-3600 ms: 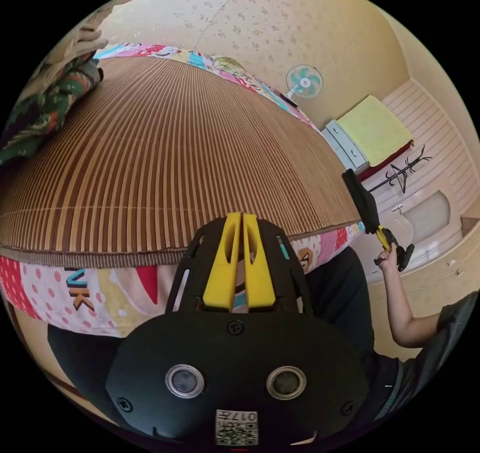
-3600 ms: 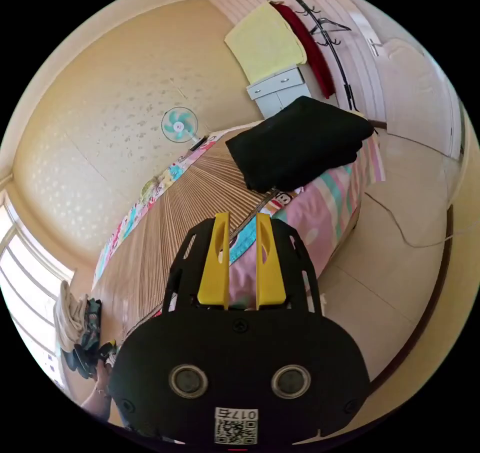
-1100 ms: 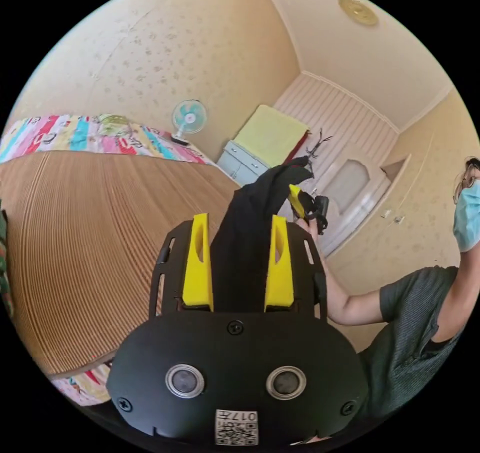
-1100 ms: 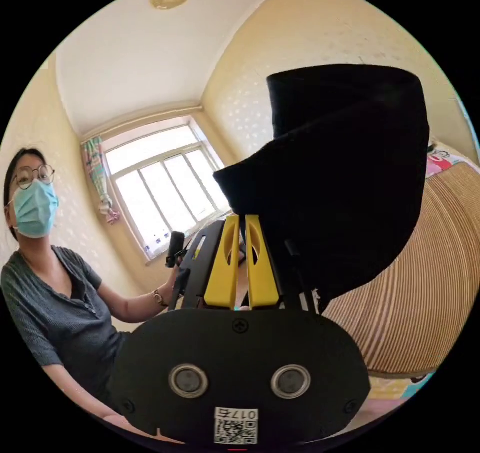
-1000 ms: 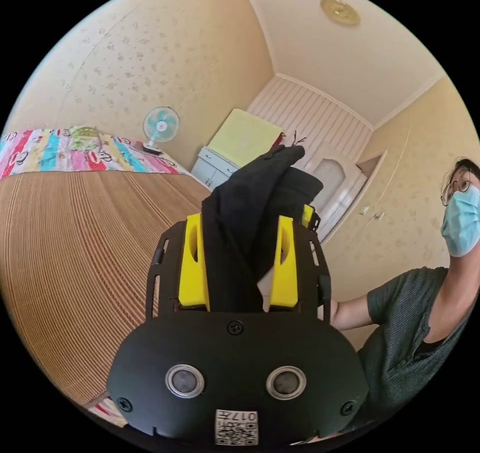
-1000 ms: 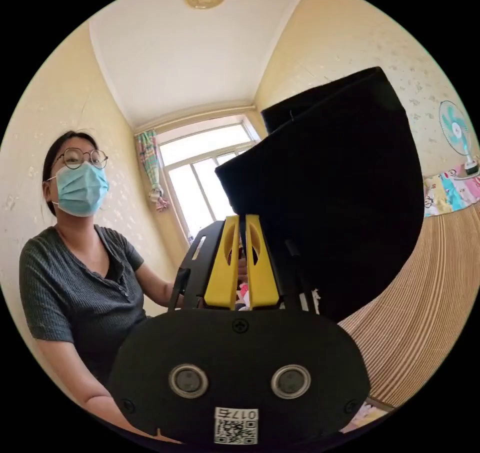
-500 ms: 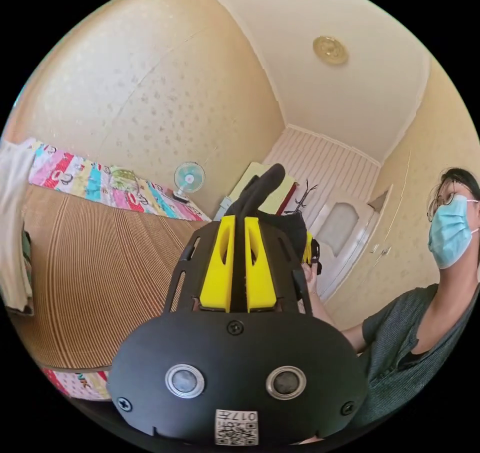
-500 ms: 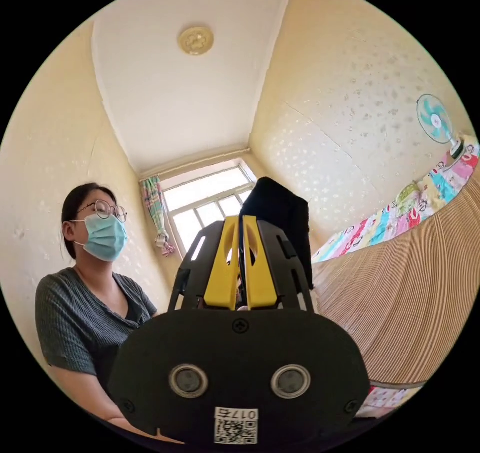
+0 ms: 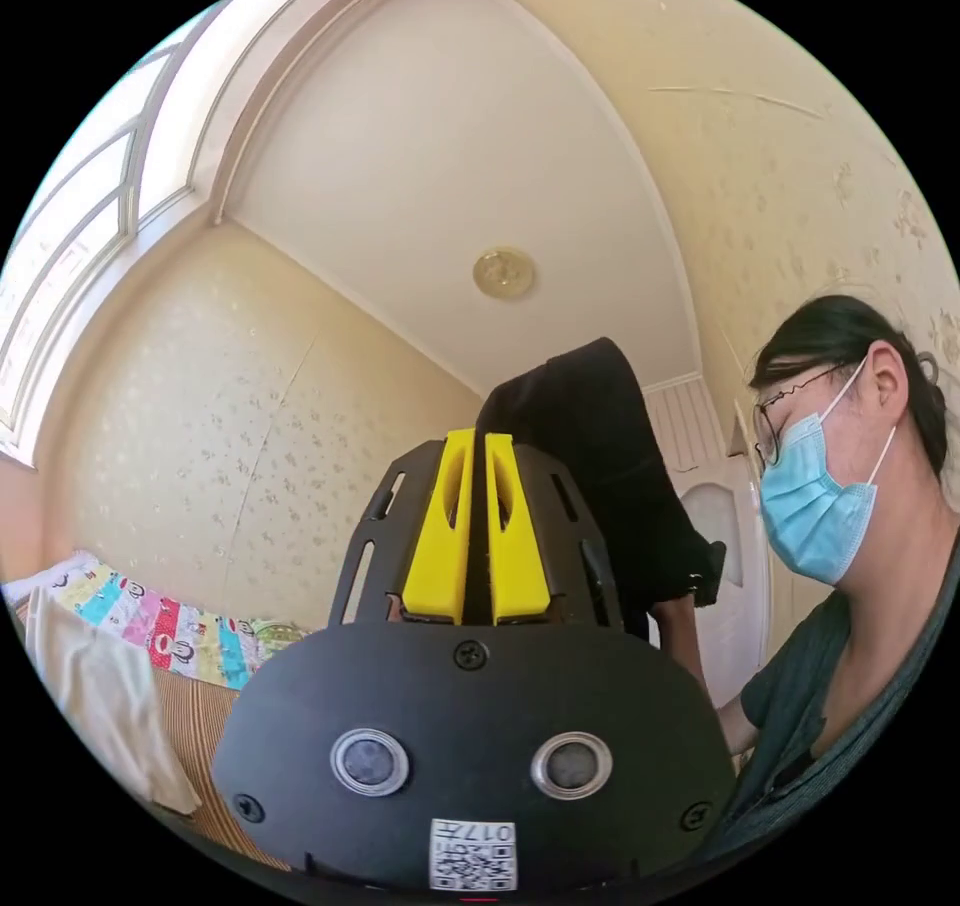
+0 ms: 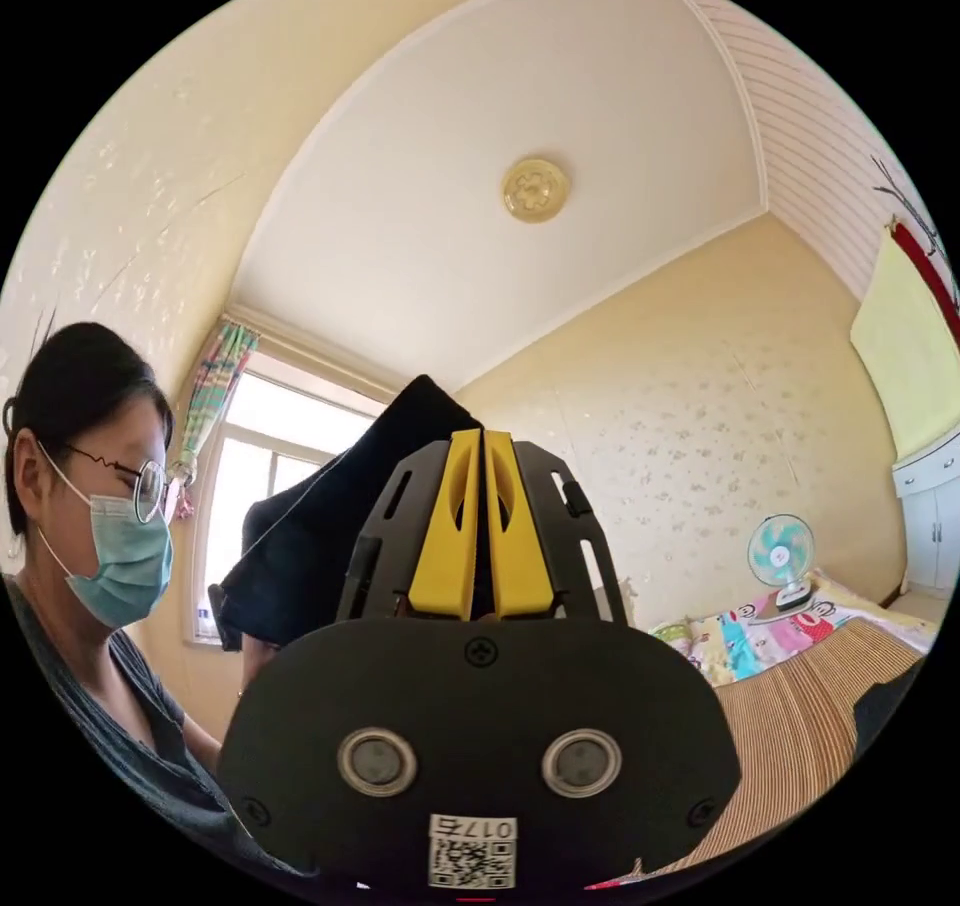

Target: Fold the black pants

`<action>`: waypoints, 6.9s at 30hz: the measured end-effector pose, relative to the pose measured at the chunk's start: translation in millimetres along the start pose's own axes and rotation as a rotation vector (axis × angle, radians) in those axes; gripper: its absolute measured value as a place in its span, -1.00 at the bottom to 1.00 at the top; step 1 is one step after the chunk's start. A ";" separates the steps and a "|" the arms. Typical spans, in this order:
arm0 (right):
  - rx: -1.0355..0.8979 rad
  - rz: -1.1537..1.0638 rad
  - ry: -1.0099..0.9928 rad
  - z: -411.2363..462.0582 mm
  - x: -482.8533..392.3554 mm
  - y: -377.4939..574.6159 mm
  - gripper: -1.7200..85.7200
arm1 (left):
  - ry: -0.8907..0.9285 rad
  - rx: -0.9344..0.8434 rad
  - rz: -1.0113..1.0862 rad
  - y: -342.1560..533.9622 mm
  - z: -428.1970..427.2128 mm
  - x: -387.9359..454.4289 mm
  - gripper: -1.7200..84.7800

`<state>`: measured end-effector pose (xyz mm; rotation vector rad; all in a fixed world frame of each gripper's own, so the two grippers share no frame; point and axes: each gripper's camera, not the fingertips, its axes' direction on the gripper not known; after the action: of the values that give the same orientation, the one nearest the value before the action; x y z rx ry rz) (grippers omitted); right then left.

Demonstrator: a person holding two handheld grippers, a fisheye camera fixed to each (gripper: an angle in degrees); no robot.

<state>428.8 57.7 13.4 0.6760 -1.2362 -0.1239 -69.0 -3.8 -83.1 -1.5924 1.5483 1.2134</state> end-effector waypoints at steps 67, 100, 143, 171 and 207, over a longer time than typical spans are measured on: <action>-1.550 0.356 0.746 130.4 382.2 318.0 -0.73 | -0.333 -1.344 -0.805 408.5 140.3 -269.0 -0.76; -1.415 0.475 0.005 284.8 355.7 269.4 -0.87 | 0.286 -1.473 -0.861 477.8 373.9 -205.2 -0.97; -1.533 0.354 0.111 326.8 227.9 416.3 -0.83 | -0.215 -1.324 -1.036 423.4 92.5 -331.1 -0.97; -1.576 0.589 0.032 267.1 269.1 407.2 -0.93 | -0.183 -1.583 -1.013 464.4 135.4 -328.2 -0.90; -1.145 0.831 0.165 532.8 523.2 461.9 -0.87 | -0.352 -1.266 -1.071 443.6 140.1 -331.1 -0.81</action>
<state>9.4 -19.3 781.1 -0.8069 -0.9874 -0.0602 -496.6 200.9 235.3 -2.1888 -0.5713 1.6486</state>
